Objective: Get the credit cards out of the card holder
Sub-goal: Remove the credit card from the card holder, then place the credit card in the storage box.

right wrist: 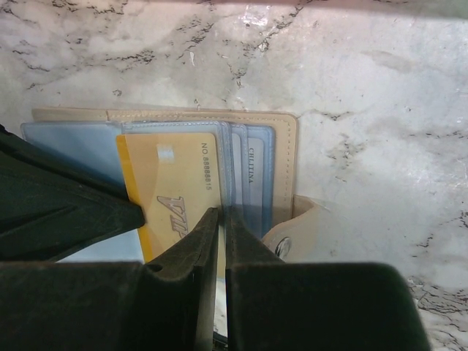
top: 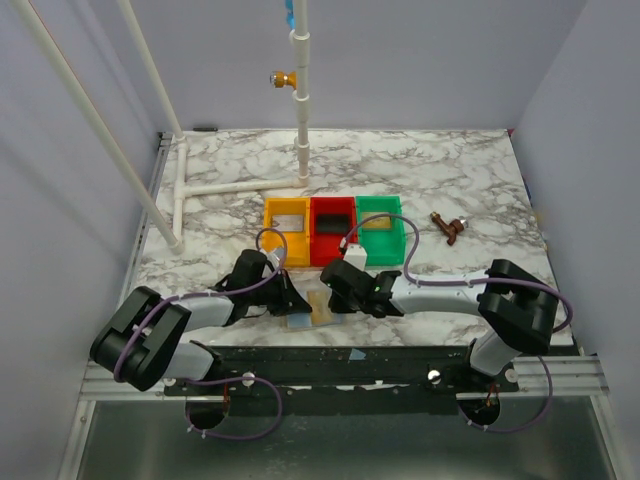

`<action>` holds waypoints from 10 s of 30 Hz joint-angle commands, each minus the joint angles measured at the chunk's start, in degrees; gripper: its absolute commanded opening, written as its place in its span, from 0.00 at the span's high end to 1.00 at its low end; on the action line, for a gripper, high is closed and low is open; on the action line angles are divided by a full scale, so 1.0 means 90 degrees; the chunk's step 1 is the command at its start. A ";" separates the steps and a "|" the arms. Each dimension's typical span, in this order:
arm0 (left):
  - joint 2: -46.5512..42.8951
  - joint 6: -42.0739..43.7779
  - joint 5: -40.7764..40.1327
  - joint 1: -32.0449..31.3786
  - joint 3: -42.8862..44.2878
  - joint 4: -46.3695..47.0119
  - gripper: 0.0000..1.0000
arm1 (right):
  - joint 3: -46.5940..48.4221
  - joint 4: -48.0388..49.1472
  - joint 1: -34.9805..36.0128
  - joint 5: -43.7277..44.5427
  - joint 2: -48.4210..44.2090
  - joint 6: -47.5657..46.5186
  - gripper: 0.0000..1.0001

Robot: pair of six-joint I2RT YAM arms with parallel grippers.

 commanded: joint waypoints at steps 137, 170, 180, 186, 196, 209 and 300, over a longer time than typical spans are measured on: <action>-0.0333 0.1191 -0.1222 0.0197 0.0572 -0.2531 1.00 | 0.0052 -0.1515 0.0379 0.1039 0.0403 -0.0147 0.47; -0.2981 0.1894 -0.2421 0.0412 0.2181 -0.5473 1.00 | 0.0548 -0.1360 0.0379 0.0880 -0.0155 -0.0340 0.42; -0.2586 0.2943 -0.2597 0.0191 0.3855 -0.5510 1.00 | 0.1172 -0.1237 0.0332 0.1299 -0.1497 -0.0563 0.21; -0.1541 0.3892 -0.3857 -0.0927 0.5396 -0.5398 1.00 | 0.0744 -0.1785 -0.0440 0.1537 -0.2432 -0.0525 0.18; 0.1217 0.6687 -0.5659 -0.2519 0.7882 -0.4985 1.00 | 0.0241 -0.2822 -0.2240 0.1695 -0.3890 -0.0593 0.00; 0.3494 0.9623 -0.6483 -0.3257 0.8632 -0.3943 1.00 | 0.0630 -0.4381 -0.2506 0.2711 -0.5645 0.0113 0.00; 0.0694 0.3980 -0.3667 -0.1493 0.6538 -0.6239 0.53 | 0.0309 -0.2961 -0.0757 0.1527 -0.3721 -0.0401 0.00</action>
